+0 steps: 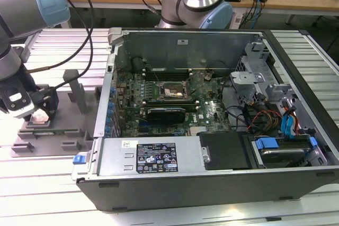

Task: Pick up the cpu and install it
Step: 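Pick up the cpu and move it towards the insertion slot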

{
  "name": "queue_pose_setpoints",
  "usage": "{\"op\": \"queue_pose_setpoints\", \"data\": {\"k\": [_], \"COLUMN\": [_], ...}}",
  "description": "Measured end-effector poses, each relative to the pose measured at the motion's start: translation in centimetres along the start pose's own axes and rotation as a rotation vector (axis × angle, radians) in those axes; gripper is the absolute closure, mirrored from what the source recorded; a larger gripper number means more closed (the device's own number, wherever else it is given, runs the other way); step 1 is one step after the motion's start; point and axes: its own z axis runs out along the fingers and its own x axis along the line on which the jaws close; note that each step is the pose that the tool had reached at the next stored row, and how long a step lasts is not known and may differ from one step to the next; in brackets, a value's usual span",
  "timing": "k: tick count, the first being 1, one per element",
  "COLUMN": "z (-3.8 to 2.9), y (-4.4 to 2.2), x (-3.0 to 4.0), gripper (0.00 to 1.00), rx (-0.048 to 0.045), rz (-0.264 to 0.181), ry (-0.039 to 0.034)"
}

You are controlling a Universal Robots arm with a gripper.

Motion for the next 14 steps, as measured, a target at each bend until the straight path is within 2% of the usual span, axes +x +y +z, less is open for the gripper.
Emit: {"op": "queue_pose_setpoints", "data": {"k": [14], "z": [-0.20], "y": [0.00], "x": [-0.11], "gripper": [0.34], "rx": [0.0001], "rz": [0.000], "ry": [0.0001]}}
